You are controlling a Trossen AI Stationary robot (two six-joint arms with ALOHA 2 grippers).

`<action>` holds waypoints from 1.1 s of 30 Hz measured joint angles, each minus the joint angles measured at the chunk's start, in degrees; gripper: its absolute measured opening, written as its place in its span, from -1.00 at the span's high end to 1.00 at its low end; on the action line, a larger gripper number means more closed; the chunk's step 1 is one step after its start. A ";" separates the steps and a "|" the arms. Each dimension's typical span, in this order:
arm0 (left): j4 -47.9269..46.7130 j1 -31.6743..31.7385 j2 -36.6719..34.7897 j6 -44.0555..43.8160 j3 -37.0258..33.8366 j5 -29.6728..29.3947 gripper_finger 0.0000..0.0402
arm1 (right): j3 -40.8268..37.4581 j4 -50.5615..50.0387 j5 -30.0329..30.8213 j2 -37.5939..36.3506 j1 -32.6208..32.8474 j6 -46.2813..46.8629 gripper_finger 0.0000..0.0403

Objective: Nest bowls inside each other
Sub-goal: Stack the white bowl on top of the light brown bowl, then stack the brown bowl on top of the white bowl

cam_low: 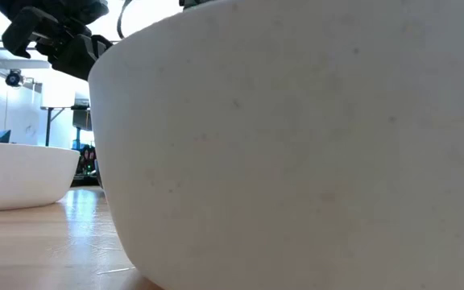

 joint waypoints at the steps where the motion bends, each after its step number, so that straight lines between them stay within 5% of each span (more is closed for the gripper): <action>1: 0.02 0.00 0.02 -0.02 0.00 0.00 1.00 | -0.23 0.03 0.00 0.00 0.00 0.00 0.94; 19: 0.04 0.04 0.13 -0.11 0.00 0.02 1.00 | -1.31 -4.43 0.29 -2.22 0.27 4.83 0.96; 26: 0.26 -0.04 0.88 -3.25 -0.55 0.55 1.00 | -7.87 -7.66 -2.41 -14.64 5.06 16.89 0.96; 33: 0.47 -1.85 2.36 -7.21 -2.59 2.13 1.00 | -29.72 10.91 -1.96 -36.31 18.08 32.71 0.96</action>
